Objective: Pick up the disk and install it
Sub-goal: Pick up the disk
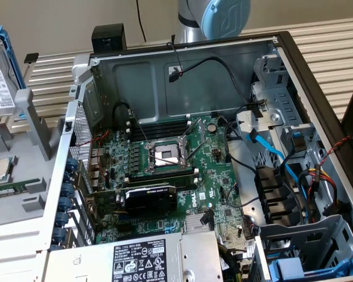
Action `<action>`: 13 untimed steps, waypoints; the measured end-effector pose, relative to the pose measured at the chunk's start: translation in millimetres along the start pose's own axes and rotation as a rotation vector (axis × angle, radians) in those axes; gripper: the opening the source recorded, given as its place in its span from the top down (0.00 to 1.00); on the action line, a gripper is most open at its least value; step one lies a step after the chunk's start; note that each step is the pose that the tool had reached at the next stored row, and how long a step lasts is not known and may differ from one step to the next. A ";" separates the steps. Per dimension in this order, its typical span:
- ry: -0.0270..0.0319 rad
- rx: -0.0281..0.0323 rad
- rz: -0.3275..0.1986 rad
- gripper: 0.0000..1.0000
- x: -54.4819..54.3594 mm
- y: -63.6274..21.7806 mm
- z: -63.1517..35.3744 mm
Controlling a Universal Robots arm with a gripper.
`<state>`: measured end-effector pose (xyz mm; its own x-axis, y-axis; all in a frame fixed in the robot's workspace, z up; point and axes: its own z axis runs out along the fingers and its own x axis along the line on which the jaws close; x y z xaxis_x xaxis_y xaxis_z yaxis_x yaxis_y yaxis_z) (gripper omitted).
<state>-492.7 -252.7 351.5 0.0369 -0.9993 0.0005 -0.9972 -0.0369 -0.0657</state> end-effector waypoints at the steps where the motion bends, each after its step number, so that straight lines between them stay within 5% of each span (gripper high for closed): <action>1: 0.0010 -0.0001 0.000 0.63 -0.2 -0.1 -1.2; 13: 0.0162 -0.0001 -0.001 0.63 -3.1 -2.0 -24.0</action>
<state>-492.5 -249.5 375.6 0.0372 -0.9992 0.0168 -0.9971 -0.0382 -0.0656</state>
